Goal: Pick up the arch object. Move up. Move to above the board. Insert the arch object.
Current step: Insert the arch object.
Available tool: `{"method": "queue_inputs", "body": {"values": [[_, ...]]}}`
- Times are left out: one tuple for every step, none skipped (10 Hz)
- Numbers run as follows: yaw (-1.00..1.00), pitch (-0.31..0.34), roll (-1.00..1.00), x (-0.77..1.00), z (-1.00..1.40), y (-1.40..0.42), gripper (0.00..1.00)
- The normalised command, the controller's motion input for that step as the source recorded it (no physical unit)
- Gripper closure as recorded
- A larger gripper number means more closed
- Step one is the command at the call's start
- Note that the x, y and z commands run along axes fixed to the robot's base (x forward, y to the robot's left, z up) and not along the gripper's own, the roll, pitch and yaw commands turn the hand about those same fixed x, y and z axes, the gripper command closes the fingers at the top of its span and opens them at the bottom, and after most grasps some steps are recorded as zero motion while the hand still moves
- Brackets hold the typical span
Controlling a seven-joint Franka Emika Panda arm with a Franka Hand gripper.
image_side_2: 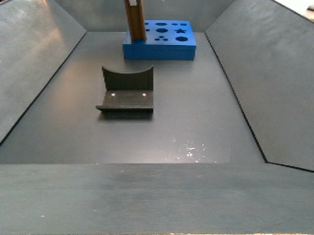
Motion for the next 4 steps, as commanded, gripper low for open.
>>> {"method": "queue_inputs", "body": {"values": [[0.00, 0.000, 0.06, 0.00, -0.38, 0.00, 1.00], [0.00, 0.000, 0.12, -0.06, -0.43, -0.04, 1.00], [0.00, 0.000, 0.12, -0.05, -0.41, -0.05, 1.00], [0.00, 0.000, 0.00, 0.00, 0.00, 0.00, 1.00]]}}
